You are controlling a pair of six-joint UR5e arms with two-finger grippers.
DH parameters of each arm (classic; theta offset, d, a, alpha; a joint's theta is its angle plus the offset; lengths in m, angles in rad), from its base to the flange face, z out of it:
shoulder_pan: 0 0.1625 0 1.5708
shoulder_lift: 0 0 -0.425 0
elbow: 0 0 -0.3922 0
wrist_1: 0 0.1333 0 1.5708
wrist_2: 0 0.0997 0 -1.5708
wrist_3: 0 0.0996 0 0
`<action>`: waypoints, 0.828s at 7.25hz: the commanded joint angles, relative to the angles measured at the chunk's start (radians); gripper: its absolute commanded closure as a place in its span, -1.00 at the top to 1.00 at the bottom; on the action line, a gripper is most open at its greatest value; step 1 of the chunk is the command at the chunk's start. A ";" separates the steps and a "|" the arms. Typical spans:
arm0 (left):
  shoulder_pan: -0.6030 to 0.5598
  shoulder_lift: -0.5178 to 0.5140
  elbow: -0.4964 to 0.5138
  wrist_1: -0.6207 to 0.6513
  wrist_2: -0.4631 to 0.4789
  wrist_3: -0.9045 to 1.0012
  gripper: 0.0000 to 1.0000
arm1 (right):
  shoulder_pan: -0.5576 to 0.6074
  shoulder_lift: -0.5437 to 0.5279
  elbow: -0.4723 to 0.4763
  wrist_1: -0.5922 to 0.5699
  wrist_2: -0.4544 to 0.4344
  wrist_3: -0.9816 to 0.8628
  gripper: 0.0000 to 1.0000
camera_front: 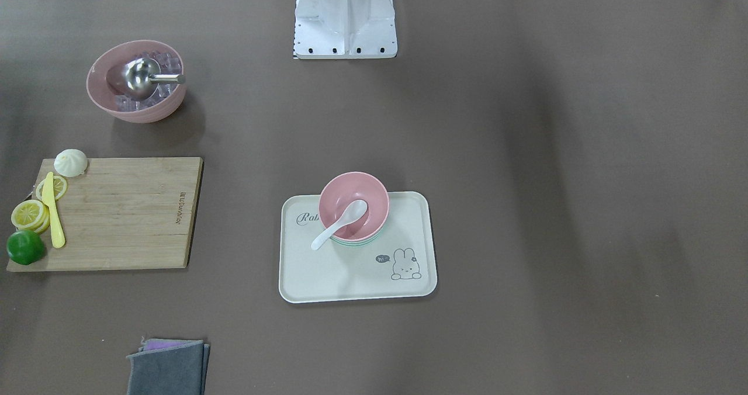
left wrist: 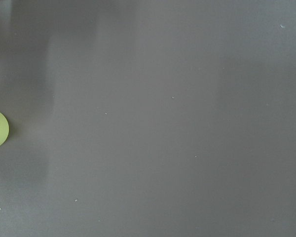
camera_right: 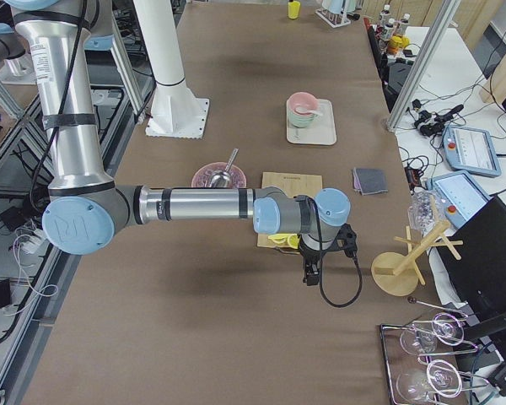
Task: Stack pink bowl on green and place spoon
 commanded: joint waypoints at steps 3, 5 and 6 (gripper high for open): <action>0.006 -0.008 -0.029 -0.029 0.004 -0.029 0.97 | 0.003 -0.017 0.048 -0.006 0.000 0.020 1.00; 0.006 -0.003 -0.016 -0.031 -0.007 -0.034 0.97 | 0.004 -0.017 0.039 -0.006 -0.007 0.020 1.00; 0.003 -0.002 -0.032 -0.037 -0.011 -0.032 0.97 | 0.004 -0.013 0.039 -0.008 -0.009 0.020 1.00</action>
